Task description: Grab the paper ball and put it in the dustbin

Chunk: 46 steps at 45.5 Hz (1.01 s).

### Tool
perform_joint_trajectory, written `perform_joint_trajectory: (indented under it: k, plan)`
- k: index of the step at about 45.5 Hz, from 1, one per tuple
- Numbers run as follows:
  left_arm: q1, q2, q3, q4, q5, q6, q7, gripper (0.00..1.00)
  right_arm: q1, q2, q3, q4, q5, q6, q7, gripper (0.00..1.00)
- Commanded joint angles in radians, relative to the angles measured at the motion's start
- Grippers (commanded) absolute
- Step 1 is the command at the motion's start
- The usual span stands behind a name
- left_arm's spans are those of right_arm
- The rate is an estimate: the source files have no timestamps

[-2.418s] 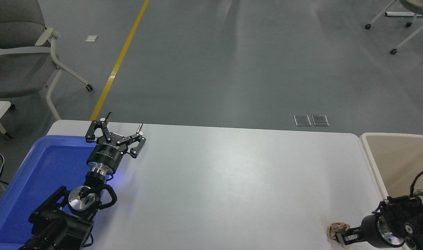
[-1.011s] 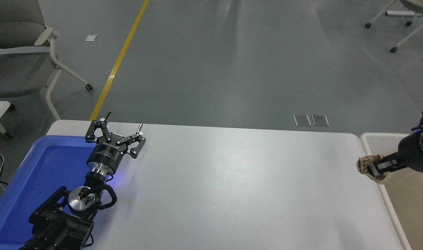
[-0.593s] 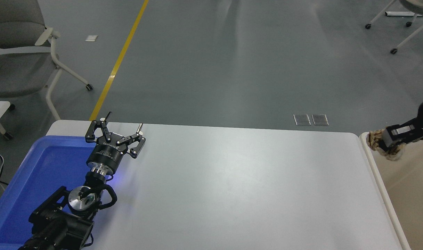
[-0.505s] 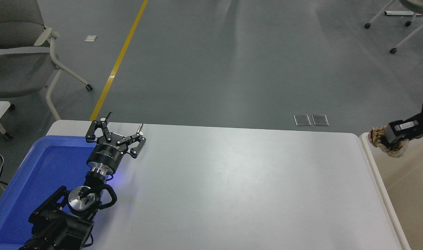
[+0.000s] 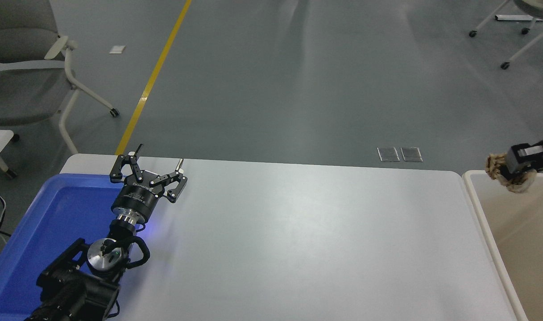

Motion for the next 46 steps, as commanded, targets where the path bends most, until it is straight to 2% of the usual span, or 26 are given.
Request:
perform_joint_trajectory:
  k: [1, 10, 17, 23, 37, 46]
  plan:
    - [0.000, 0.000, 0.000, 0.000, 0.000, 0.000, 0.001, 0.99, -0.302, -0.095, 0.121, -0.291, 0.029, -0.055, 0.000, 0.00]
    - [0.000, 0.000, 0.000, 0.000, 0.000, 0.000, 0.000, 0.99, -0.673, -0.095, 0.351, -0.506, 0.123, -0.167, -0.007, 0.00]
    - [0.000, 0.000, 0.000, 0.000, 0.000, 0.000, 0.001, 0.99, -0.842, -0.072, 0.394, -0.608, 0.224, -0.272, -0.009, 0.00]
    - [0.000, 0.000, 0.000, 0.000, 0.000, 0.000, 0.000, 0.99, -0.980, -0.005, 0.399, -0.724, 0.302, -0.347, -0.009, 0.00]
    - [0.000, 0.000, 0.000, 0.000, 0.000, 0.000, 0.000, 0.99, -1.269, 0.194, 0.420, -1.085, 0.660, -0.408, -0.026, 0.00]
    - [0.000, 0.000, 0.000, 0.000, 0.000, 0.000, 0.000, 0.99, -1.341, 0.233, 0.541, -1.094, 0.678, -0.506, -0.072, 0.00]
